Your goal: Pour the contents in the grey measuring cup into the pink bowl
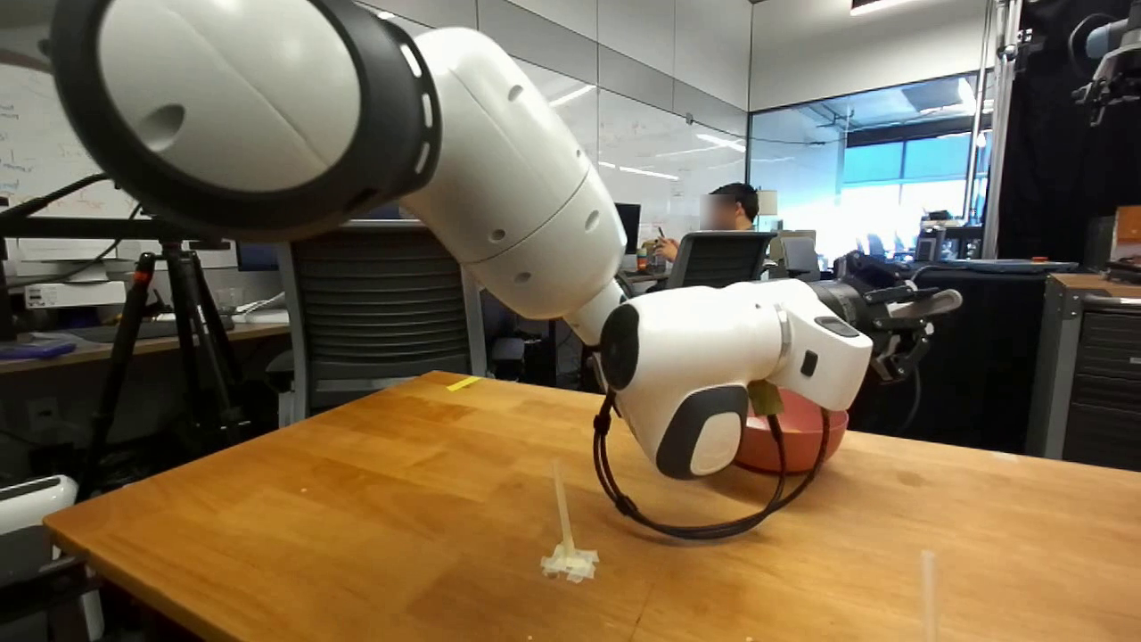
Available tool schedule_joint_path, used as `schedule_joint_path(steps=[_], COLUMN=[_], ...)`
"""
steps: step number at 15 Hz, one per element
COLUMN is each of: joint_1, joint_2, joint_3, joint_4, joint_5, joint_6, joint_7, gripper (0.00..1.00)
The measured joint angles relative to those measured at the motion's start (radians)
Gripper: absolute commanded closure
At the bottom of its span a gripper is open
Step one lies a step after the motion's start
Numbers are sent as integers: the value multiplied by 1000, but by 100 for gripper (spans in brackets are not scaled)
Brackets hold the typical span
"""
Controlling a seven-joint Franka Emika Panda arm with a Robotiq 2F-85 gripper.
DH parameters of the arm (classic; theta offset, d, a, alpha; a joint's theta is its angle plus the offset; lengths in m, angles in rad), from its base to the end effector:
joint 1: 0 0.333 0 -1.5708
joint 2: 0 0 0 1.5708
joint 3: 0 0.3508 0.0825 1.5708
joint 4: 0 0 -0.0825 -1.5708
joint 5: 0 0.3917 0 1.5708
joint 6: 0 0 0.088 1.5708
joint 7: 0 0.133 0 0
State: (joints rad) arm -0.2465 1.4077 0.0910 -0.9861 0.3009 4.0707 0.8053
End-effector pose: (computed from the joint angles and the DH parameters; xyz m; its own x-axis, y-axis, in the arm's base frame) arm 0.7752 -0.2166 0.1711 -0.4341 -0.7770 0.4559 -0.1626 -0.4302 -0.8880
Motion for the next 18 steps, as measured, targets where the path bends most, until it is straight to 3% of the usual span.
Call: schedule_joint_path(steps=[13,15,18], joint_1=[-85,-87,-69], joint_2=[-404,-464,-560], joint_3=[29,8,-74], joint_4=[-315,-382,-503], joint_5=[521,592,648], joint_6=[-572,-676,-856], joint_7=[-119,-134,-124], gripper=[94,94,94])
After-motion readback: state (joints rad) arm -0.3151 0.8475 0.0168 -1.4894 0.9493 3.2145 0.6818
